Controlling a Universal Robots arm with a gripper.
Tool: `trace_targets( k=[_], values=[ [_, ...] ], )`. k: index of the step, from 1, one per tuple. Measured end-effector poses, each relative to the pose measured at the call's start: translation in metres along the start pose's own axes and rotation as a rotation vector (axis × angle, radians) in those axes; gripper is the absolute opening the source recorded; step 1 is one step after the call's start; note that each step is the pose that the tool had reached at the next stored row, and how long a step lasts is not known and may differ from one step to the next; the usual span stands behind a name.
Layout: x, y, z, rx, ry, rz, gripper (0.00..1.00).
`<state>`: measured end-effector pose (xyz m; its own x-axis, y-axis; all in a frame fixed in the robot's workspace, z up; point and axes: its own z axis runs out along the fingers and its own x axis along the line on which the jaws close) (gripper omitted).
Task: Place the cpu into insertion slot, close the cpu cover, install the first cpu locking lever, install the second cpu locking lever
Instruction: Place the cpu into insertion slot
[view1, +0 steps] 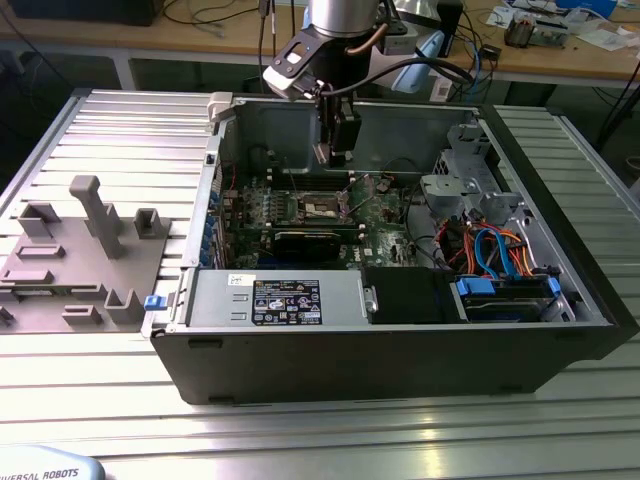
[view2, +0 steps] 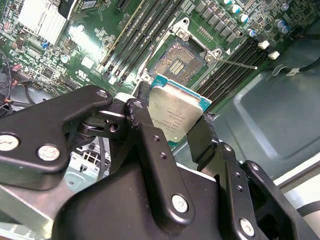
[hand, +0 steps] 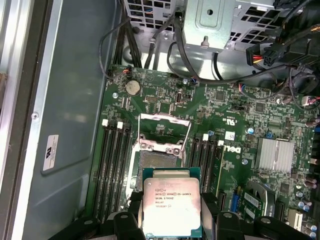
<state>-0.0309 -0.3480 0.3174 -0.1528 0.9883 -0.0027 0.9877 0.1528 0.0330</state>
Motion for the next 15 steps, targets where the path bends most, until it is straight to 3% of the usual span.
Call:
trace_targets(
  k=[15],
  values=[
    [0.0000, 0.0000, 0.0002, 0.0000, -0.0005, 0.015, 0.54]
  ],
)
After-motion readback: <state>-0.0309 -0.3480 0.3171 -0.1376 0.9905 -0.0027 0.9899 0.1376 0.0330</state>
